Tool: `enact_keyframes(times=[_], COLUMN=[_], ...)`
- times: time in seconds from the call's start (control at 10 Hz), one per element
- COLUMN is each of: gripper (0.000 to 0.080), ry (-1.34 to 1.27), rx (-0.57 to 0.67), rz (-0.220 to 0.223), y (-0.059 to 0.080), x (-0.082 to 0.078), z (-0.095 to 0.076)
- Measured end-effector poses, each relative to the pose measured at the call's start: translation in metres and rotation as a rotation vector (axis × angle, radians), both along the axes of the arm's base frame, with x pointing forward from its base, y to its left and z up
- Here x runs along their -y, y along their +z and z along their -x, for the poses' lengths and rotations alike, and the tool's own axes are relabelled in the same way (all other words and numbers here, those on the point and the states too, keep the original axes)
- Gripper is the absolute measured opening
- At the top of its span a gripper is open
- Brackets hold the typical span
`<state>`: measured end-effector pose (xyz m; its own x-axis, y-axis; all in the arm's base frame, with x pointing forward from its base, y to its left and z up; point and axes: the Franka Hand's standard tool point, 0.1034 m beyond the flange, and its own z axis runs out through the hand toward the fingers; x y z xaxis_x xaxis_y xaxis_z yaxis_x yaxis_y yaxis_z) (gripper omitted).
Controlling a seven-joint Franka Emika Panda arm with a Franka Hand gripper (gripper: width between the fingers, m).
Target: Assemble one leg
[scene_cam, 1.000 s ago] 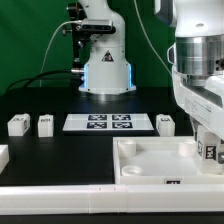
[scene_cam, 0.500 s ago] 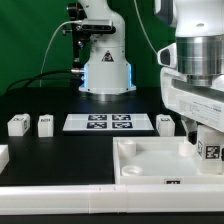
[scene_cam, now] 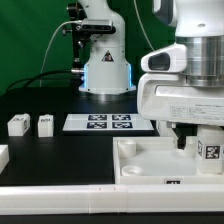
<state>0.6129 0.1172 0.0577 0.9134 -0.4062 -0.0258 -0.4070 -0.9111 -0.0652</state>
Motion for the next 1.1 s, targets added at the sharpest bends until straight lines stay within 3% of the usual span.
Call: enact_keyframes(times=[0.3,0.7,1.0,1.1], gripper=[0.0649,0.0649,0.0262,0.0262], ry=[0.291,0.289,0.289,0.289], rx=[0.019,0.02,0.02,0.02], rz=[0.017,0.017,0.017,0.017], y=[-0.0001,0.0,0.0,0.0], x=[0.0023,0.0027,0.0026,0.0026], z=[-0.0003,-0.0005,-0.0005,-0.0005])
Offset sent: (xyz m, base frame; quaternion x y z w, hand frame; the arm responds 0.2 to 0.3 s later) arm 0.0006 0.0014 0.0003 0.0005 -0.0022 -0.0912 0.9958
